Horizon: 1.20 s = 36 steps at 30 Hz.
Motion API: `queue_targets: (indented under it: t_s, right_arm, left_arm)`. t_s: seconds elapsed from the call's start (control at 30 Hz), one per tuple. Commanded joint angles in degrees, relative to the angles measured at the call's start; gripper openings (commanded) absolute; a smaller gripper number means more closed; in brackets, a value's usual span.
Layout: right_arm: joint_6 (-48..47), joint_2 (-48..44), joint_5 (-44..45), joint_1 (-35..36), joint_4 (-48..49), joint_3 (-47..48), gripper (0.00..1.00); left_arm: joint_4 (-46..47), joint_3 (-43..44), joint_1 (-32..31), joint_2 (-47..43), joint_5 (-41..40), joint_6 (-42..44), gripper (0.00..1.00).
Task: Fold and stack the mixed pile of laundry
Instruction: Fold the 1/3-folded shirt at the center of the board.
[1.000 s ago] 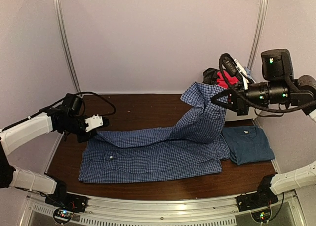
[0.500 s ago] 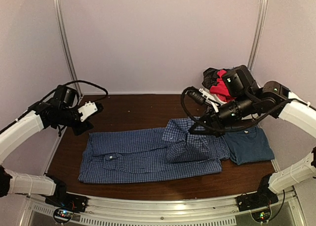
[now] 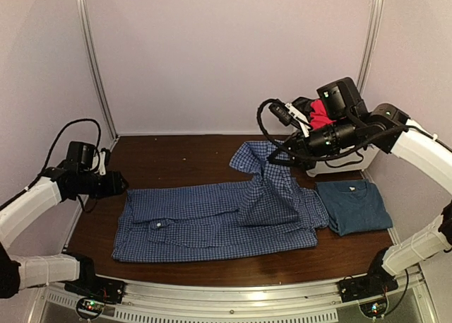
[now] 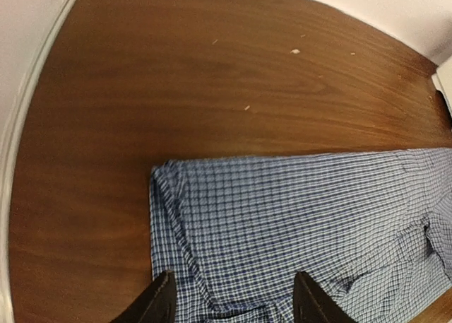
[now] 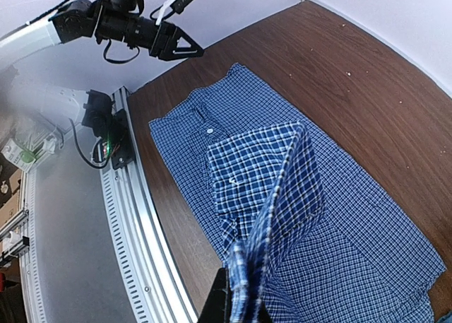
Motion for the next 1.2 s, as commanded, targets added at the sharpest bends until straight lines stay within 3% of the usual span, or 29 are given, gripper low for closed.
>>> queue_targets:
  t_s: [0.0,0.13,0.37,0.73,1.17]
  right_arm:
    - [-0.65,-0.04,-0.24,-1.5,1.04,2.07,0.0]
    - [-2.35,0.34,-0.96,-2.44,0.53,2.21,0.0]
    - [-2.05,0.79,-1.41,-3.44,0.59,1.86,0.0]
    - [-2.22,2.19,-1.82,-3.86,-0.93,4.4,0.0]
    - [-2.65,3.92,-2.55,-4.45,-1.67,6.38,0.0]
  left_arm:
    - [12.22,-11.11,10.54,-2.17,13.8,-11.21,0.61]
    - [16.86,-15.54,14.75,0.26,18.03,-10.16,0.6]
    - [27.99,-18.35,16.11,7.13,20.98,-11.31,0.54]
    - [34.22,-16.82,16.51,17.36,19.49,-11.51,0.48]
    - [40.52,-17.15,16.57,24.02,23.76,-11.78,0.35]
